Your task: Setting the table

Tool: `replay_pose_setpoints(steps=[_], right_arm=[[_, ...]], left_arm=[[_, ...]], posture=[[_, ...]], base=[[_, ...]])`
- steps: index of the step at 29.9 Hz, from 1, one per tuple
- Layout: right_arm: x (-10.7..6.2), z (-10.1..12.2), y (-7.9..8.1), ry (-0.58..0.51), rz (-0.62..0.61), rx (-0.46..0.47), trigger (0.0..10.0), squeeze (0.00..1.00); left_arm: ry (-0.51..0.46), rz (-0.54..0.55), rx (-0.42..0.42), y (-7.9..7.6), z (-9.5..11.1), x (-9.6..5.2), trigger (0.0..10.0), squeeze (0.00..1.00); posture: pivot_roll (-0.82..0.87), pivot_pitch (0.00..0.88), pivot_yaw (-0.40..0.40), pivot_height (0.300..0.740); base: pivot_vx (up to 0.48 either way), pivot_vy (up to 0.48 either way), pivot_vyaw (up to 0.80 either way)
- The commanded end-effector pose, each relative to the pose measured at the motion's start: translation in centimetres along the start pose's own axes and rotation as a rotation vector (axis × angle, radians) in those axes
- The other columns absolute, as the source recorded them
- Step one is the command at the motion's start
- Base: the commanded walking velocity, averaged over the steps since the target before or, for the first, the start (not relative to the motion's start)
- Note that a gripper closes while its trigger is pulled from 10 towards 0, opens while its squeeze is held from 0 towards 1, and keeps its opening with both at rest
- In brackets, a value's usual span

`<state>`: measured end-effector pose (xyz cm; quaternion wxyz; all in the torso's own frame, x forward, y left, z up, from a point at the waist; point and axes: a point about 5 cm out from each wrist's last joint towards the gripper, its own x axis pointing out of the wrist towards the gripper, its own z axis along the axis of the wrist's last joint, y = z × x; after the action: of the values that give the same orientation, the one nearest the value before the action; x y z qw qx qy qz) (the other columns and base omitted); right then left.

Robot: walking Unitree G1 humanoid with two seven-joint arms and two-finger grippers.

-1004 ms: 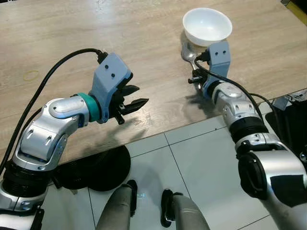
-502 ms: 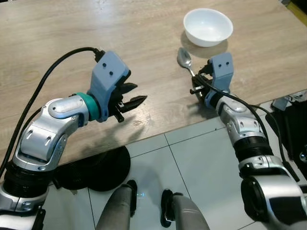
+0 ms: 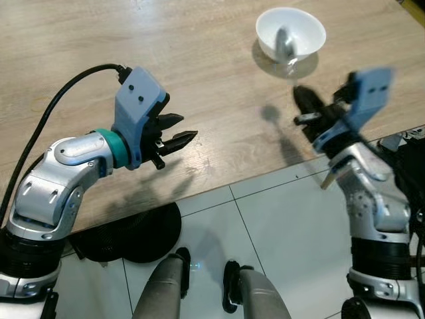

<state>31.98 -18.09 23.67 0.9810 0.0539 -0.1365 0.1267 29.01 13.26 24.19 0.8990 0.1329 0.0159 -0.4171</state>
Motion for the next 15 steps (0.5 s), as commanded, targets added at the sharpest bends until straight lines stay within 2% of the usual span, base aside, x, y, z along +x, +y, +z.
replay_pose_setpoints(steps=[1, 11, 15], right_arm=[[-0.2, 0.5, -0.1, -0.036, -0.028, 0.012, 10.0, 0.00], [-1.4, 1.0, 0.2, -0.044, -0.089, -0.016, 10.0, 0.00], [-2.3, 1.3, -0.5, -0.061, -0.169, -0.031, 10.0, 0.00]], left_arm=[[-0.005, -0.016, 0.000, -0.5, -0.1, 0.3, 10.0, 0.00], [-0.028, 0.017, -0.005, -0.5, -0.1, 0.9, 10.0, 0.00], [-0.039, 0.081, -0.021, 0.0, -0.3, 1.1, 10.0, 0.00]], posture=[[0.08, 0.180, 0.059, 0.740], [0.07, 0.163, 0.057, 0.740], [0.05, 0.150, 0.059, 0.740]], base=[[0.000, 0.000, 0.00], [0.000, 0.000, 0.00], [0.000, 0.000, 0.00]])
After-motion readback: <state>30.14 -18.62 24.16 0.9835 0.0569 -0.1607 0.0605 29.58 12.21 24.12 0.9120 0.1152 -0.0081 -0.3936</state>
